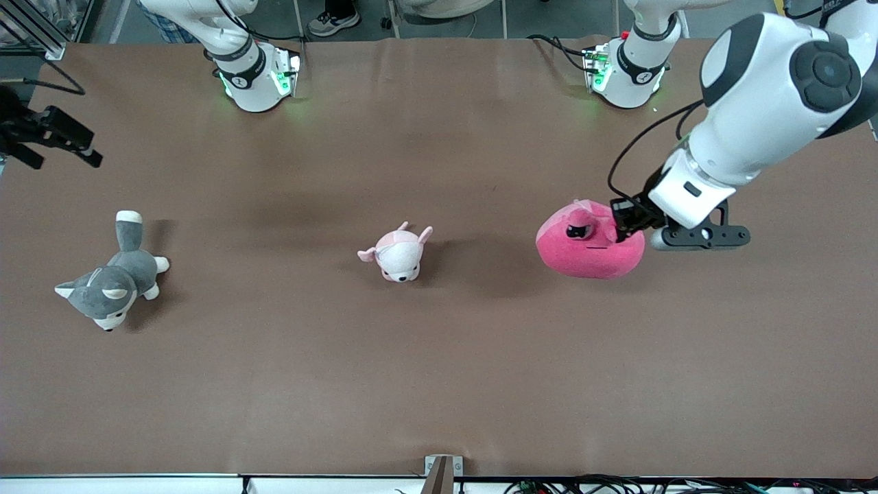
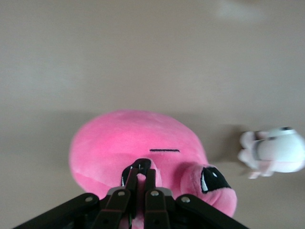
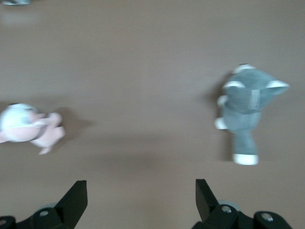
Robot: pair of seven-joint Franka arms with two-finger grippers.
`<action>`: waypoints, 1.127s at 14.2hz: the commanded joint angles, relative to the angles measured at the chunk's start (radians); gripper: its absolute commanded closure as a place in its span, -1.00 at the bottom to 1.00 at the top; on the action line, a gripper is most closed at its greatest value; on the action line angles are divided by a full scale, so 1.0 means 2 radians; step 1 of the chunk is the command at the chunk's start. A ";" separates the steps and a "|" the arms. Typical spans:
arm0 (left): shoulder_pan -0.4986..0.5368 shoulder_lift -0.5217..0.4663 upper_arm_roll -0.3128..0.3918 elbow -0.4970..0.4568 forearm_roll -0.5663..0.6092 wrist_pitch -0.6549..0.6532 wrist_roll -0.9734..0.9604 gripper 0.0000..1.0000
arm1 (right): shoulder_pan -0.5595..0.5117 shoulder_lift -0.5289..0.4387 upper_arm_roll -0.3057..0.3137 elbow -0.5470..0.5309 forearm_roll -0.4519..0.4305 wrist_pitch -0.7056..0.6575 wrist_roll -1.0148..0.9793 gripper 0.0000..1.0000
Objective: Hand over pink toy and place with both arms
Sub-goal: 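Lift the pink toy with the left gripper toward the table middle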
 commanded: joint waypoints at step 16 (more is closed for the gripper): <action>-0.233 0.152 -0.002 0.177 -0.047 0.138 -0.421 1.00 | 0.121 0.057 -0.001 0.012 0.278 0.053 0.041 -0.28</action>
